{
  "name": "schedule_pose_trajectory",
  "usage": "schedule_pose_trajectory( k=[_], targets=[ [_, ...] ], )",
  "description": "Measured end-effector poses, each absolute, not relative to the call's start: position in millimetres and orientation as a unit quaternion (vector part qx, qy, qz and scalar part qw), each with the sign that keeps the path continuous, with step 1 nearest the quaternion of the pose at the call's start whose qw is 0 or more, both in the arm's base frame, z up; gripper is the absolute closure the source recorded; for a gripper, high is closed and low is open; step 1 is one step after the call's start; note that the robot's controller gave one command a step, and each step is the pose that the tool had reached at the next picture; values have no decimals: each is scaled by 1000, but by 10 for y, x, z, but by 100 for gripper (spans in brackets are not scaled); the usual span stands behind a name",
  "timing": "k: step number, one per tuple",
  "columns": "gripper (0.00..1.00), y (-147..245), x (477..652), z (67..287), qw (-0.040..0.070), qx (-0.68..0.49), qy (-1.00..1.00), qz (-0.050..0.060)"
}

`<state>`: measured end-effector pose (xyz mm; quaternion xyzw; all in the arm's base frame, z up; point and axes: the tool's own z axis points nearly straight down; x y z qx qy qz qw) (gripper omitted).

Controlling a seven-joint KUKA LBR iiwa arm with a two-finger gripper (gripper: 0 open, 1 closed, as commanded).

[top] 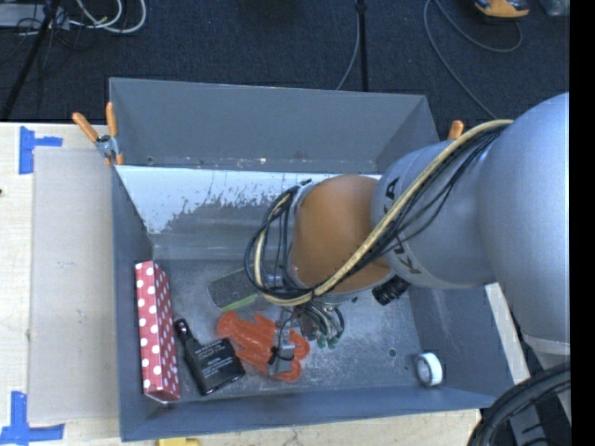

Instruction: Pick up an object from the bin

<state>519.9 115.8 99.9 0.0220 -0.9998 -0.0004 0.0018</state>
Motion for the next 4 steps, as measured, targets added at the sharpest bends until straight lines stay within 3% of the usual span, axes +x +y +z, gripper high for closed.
schedule_pose_trajectory(
  k=[1,4],
  targets=[
    [100,1007,5273,707,3,101,-995,-1],
    [100,1010,5274,708,3,99,-995,-1]
  ],
)
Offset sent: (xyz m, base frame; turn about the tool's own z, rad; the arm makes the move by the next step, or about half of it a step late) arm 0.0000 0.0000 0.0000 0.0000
